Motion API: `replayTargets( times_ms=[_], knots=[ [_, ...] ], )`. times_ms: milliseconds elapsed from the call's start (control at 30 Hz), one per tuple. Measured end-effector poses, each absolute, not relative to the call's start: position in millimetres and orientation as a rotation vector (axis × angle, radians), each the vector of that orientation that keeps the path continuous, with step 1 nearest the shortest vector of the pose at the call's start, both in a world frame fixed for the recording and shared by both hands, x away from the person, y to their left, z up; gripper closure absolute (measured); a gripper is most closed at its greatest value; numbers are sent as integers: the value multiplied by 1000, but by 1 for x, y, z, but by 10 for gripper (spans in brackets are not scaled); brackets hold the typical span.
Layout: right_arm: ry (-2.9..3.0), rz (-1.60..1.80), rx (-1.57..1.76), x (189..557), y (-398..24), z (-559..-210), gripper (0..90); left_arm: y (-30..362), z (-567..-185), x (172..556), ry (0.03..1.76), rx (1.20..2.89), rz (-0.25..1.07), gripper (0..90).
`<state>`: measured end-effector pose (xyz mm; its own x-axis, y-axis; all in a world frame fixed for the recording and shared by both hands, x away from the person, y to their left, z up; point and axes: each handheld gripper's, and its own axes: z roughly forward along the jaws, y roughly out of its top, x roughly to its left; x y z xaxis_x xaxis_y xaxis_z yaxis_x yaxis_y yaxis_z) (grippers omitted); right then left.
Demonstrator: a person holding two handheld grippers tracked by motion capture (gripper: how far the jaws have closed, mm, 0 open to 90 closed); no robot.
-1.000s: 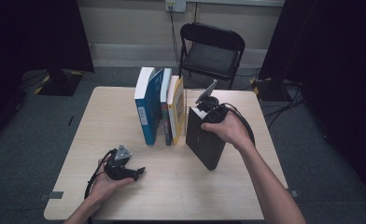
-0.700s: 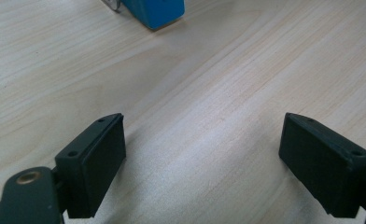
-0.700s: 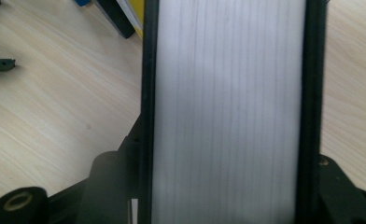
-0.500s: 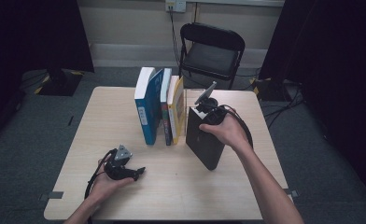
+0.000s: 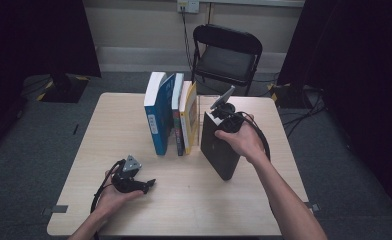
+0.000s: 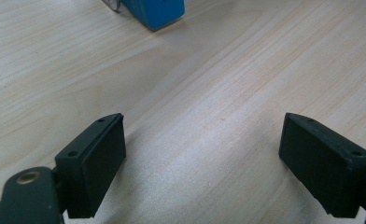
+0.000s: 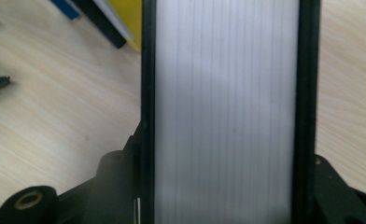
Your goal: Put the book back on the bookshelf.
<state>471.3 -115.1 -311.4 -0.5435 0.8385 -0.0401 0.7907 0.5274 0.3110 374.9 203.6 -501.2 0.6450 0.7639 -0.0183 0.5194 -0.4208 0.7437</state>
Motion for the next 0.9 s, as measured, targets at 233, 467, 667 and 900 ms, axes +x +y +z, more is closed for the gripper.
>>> replayTargets(
  times_ms=[233,467,667,900],
  knots=[
    [2511,414,1466,482,-115,-298,533,204,-501,375,995,2118,420,145],
    [2453,396,1551,502,-106,-301,533,204,-501,375,993,2119,418,145],
    [2414,405,1614,517,-100,-299,533,204,-501,375,992,2124,414,145],
    [2374,384,1650,533,-92,-302,533,204,-500,375,990,2128,410,146]
  ],
)
